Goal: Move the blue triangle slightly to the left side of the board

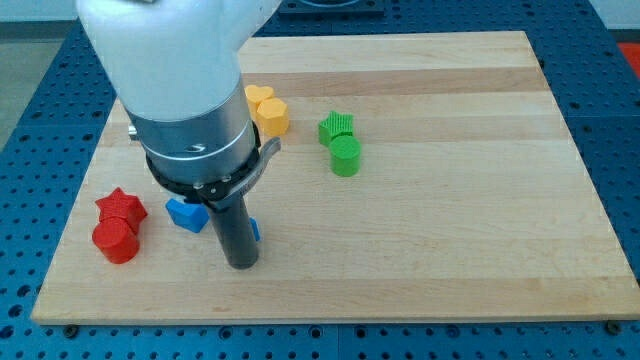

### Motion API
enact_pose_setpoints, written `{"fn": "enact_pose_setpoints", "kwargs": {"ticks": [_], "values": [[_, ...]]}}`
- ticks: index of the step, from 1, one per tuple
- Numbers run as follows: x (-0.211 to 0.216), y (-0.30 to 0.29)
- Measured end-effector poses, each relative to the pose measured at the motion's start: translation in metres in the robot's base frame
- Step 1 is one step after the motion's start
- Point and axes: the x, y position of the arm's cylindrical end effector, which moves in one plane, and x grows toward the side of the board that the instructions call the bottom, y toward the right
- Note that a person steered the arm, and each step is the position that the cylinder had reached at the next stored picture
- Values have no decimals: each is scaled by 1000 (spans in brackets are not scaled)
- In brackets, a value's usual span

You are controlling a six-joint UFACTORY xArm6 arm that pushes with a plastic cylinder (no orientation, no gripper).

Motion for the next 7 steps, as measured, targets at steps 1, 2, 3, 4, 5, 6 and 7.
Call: {"fn": "enact_pose_setpoints", "kwargs": {"ticks": [1,2,3,4,5,6,7], "values": [[-45,-11],[-100,-21],[-158,-33],[-211,-46],[-228,-48],[-197,-37],[-135,-5]]}}
